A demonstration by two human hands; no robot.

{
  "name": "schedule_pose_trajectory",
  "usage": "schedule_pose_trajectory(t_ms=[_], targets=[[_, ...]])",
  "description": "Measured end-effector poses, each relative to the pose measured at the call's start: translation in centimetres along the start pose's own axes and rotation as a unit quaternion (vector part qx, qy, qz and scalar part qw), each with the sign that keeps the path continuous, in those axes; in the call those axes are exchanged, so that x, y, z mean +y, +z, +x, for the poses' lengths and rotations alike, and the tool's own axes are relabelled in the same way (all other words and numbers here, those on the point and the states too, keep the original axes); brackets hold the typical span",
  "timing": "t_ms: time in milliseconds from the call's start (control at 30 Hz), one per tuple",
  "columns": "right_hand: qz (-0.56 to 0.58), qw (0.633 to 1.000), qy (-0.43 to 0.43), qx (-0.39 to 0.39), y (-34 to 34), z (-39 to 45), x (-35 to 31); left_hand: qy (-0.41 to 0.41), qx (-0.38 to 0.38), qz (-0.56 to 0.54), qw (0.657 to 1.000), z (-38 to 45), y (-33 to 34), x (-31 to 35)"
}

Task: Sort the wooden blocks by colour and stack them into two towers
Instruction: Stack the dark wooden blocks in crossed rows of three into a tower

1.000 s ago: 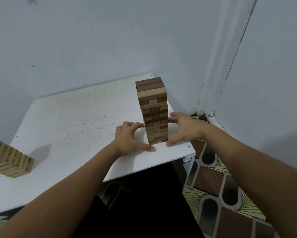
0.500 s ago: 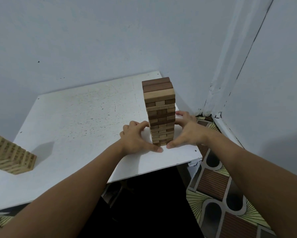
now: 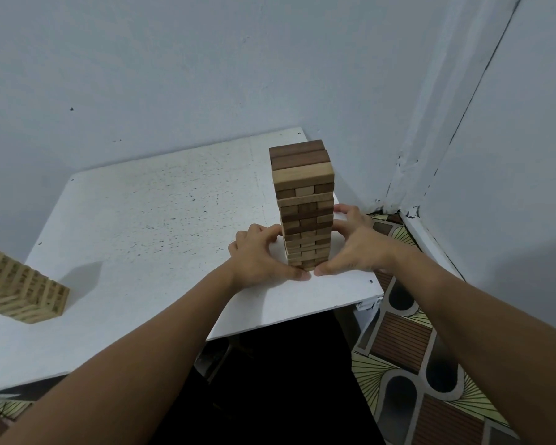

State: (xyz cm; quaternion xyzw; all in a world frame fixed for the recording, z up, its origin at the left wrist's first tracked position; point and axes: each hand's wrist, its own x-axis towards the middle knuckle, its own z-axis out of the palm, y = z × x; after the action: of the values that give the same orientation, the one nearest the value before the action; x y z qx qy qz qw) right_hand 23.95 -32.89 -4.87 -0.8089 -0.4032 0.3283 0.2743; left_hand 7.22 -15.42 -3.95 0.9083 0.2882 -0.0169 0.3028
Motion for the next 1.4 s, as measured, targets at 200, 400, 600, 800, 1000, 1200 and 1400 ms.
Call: schedule_pose_trajectory(t_ms=[200,400,600,800,1000,1200,1400], targets=[[-0.008,1.000,-0.002,0.003,0.1,0.1,0.0,0.006,0.013,0.011,1.000,0.1,0.5,-0.1],[-0.014,1.000,-0.002,0.011,0.1,-0.1,-0.2,0.011,0.028,0.021,0.999,0.1,0.8,0.0],[-0.026,0.999,-0.005,0.018,0.2,-0.2,-0.3,0.005,0.034,0.019,0.999,0.1,0.8,-0.1],[-0.044,0.999,-0.010,0.028,0.0,-0.2,-0.7,-0.003,0.025,-0.008,1.000,0.3,0.4,0.0],[-0.070,0.997,-0.010,0.034,-0.1,0.3,-1.3,-0.005,0.016,-0.006,1.000,0.6,-0.3,0.0],[-0.065,0.997,-0.007,0.037,0.0,1.1,-1.9,0.000,0.008,-0.015,1.000,1.2,-1.0,-0.5],[-0.077,0.996,-0.010,0.040,-0.2,1.8,-2.4,0.003,0.008,-0.013,1.000,2.0,-1.5,-1.0]])
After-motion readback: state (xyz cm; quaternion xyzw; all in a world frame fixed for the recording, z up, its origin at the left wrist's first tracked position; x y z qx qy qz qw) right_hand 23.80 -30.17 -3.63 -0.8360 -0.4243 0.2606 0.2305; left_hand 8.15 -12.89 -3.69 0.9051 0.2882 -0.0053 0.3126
